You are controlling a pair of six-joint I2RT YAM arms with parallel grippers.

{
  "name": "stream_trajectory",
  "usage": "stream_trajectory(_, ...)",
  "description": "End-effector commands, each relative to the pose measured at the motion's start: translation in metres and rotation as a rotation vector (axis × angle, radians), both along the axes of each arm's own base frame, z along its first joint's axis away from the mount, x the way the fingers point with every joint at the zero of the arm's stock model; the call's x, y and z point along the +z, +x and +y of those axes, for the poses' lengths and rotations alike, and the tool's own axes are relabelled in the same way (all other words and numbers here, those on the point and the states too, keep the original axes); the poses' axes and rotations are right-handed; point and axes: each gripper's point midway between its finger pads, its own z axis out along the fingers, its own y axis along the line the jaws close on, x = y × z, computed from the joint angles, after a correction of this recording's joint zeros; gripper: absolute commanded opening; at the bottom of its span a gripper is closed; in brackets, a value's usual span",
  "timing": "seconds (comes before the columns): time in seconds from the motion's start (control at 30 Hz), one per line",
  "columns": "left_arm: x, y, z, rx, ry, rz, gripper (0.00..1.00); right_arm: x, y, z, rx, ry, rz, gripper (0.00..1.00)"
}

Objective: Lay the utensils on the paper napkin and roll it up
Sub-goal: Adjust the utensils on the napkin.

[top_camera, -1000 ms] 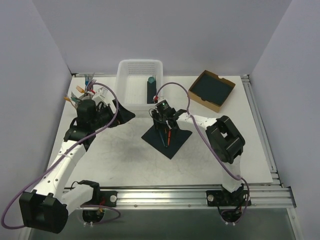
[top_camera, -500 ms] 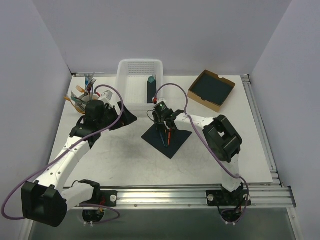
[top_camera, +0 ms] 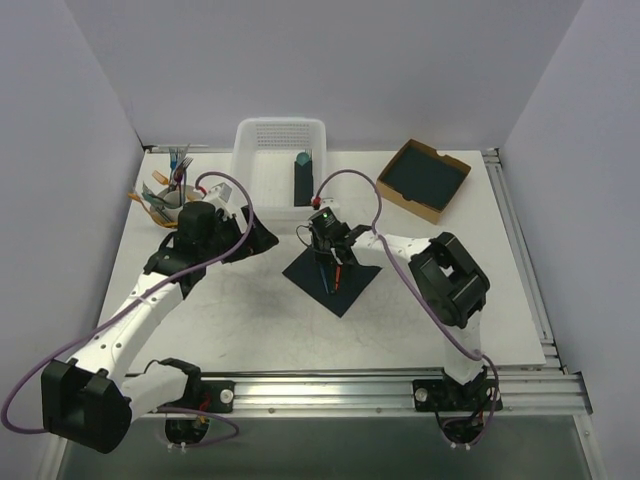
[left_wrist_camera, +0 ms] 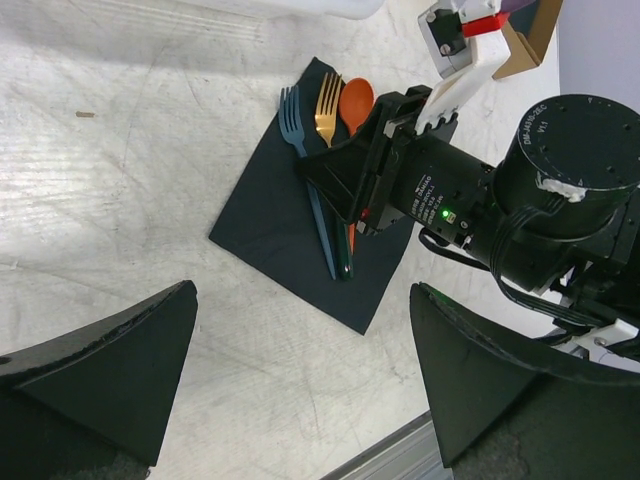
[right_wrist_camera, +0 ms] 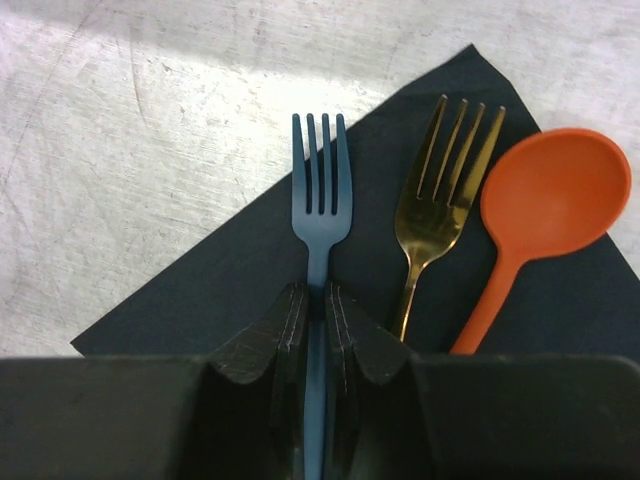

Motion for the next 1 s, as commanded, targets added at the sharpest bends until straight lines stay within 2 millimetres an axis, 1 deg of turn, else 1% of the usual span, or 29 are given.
stream_trajectory(0.0,0.001,0.003,-0.003,0.005,0.012,-0.013,0.96,0.031,0.005,-0.003,-0.071,0.044,-0.075,0.06)
stream_trajectory(0.17,-0.002,0.002,-0.011,0.005,0.023,-0.013,0.96,0.044,0.007,-0.010,-0.116,0.061,-0.110,0.06)
stream_trajectory(0.23,-0.003,0.001,-0.017,-0.003,0.025,-0.013,0.96,0.046,0.007,-0.012,-0.124,0.059,-0.115,0.07)
stream_trajectory(0.3,-0.006,0.001,-0.020,-0.004,0.033,-0.013,0.96,0.042,0.008,-0.016,-0.134,0.041,-0.109,0.07)
stream_trajectory(0.33,-0.008,0.000,-0.022,-0.009,0.037,-0.010,0.96,0.042,0.009,-0.015,-0.133,0.040,-0.107,0.08)
stream_trajectory(0.4,-0.013,0.001,-0.024,-0.010,0.047,0.001,0.96,0.036,0.010,-0.017,-0.138,0.026,-0.095,0.11)
stream_trajectory(0.47,-0.016,0.000,-0.027,-0.017,0.052,0.003,0.96,0.033,0.011,-0.017,-0.142,0.027,-0.091,0.13)
stream_trajectory(0.57,-0.026,0.000,-0.033,-0.023,0.069,0.015,0.96,0.030,0.013,-0.019,-0.157,0.026,-0.091,0.18)
stream_trajectory(0.67,-0.032,0.001,-0.038,-0.029,0.076,0.020,0.96,0.026,0.015,-0.022,-0.167,0.027,-0.085,0.22)
stream_trajectory(0.7,-0.037,0.000,-0.041,-0.036,0.083,0.031,0.96,0.026,0.015,-0.022,-0.169,0.026,-0.084,0.25)
stream_trajectory(0.8,-0.047,-0.001,-0.050,-0.051,0.094,0.044,0.97,0.028,0.015,-0.027,-0.179,0.031,-0.083,0.32)
stream_trajectory(0.83,-0.048,-0.001,-0.053,-0.054,0.092,0.042,0.98,0.029,0.013,-0.030,-0.186,0.029,-0.082,0.32)
stream_trajectory(0.87,-0.051,0.000,-0.055,-0.053,0.096,0.043,1.00,0.043,0.014,-0.034,-0.198,0.046,-0.104,0.32)
stream_trajectory(0.9,-0.058,0.000,-0.059,-0.060,0.102,0.056,0.94,0.048,0.013,-0.039,-0.206,0.053,-0.113,0.30)
stream_trajectory(0.93,-0.058,0.000,-0.066,-0.076,0.094,0.046,0.90,0.045,0.008,-0.048,-0.211,0.045,-0.105,0.29)
stream_trajectory(0.97,-0.061,0.000,-0.071,-0.084,0.091,0.051,0.85,0.054,0.011,-0.059,-0.230,0.061,-0.108,0.27)
